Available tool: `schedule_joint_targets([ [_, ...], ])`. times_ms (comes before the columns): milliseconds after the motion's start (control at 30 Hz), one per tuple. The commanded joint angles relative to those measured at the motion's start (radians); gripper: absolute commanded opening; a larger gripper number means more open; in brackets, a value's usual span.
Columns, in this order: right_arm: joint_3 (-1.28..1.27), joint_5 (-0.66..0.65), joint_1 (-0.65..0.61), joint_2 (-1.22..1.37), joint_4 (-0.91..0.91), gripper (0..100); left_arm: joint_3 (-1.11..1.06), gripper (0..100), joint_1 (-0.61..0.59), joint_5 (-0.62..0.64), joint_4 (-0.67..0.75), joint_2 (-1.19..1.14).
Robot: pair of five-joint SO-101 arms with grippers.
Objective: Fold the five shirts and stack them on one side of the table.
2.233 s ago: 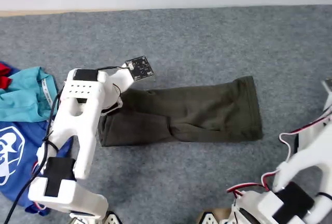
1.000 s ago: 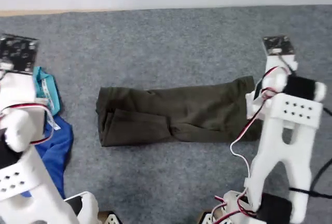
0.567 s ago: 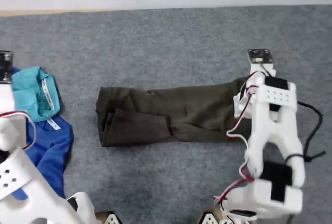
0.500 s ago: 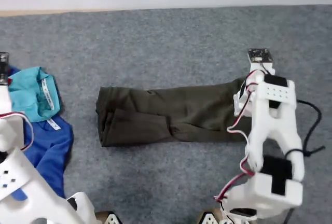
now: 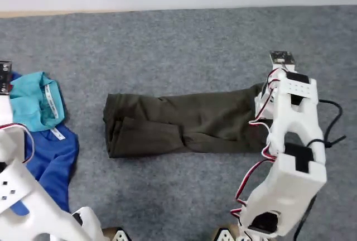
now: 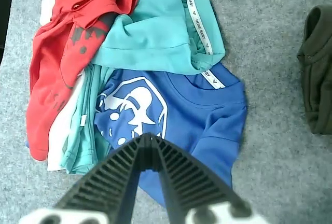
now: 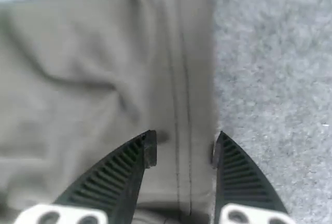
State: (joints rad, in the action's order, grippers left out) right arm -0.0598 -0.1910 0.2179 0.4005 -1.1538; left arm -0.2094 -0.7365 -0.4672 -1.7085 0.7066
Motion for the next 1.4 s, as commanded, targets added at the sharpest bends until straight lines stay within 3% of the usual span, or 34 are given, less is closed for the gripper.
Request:
schedule_joint_targets([
  [0, 0.055, 0.009, 0.002, 0.03, 0.01, 19.9, -0.012, 0, 0.003, -0.006, -0.002, 0.012],
  [167, 0.068, 0.009, -0.019, 0.07, 0.001, 17.9, -0.062, 0, 0.003, -0.006, 0.0, 0.015],
  [333, 0.071, 0.009, -0.033, 0.064, 0.001, 1.5, -0.071, 0, 0.003, -0.006, 0.021, 0.017],
  [767, 0.071, 0.009, -0.053, -0.186, -0.081, 1.0, -0.071, 0, 0.003, -0.006, 0.034, 0.014],
  [1367, 0.107, 0.075, -0.467, -0.291, -0.134, 0.9, -0.071, 0, -0.002, -0.006, 0.026, 0.02],
])
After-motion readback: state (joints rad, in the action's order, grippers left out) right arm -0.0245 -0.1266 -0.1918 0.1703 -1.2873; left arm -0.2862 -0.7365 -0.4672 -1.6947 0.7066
